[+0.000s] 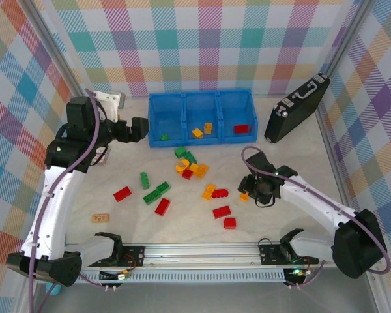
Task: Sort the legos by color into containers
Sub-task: Pick up the lego from the center of the table.
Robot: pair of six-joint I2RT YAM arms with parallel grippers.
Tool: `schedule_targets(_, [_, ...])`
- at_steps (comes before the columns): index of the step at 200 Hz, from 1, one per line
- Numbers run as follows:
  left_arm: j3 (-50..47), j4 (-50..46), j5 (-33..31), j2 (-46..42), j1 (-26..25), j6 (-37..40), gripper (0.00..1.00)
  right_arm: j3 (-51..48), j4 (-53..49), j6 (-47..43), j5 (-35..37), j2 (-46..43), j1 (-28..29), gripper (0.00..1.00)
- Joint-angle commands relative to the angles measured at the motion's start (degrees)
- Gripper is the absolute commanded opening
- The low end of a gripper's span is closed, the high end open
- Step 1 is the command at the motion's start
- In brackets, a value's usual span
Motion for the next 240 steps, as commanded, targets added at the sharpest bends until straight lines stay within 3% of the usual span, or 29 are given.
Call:
schedule_targets(1, [-0.5,1.6,0.9,-1.2,0.6,-0.8,1.0,-1.4,2.7,4.9,-2.8,-0.8,-0.5,0.62])
schedule_targets(120, [-0.2,1.1,0.4,-0.3,0.6,-0.5,1.0,-2.4,8.7,3.0,-5.0,8.8,-2.5,0.72])
schedule_targets(178, [-0.1,0.9,0.0,0.2,0.5,-0.4,1.0,-1.9,12.3,0.9,-6.0,13.8,-4.1,0.67])
schedule_targets(240, [0.1,0.6,-0.2,1.2,0.8,-0.3,1.0,-0.2,13.0,-1.8,-7.0,19.4,-5.6,0.51])
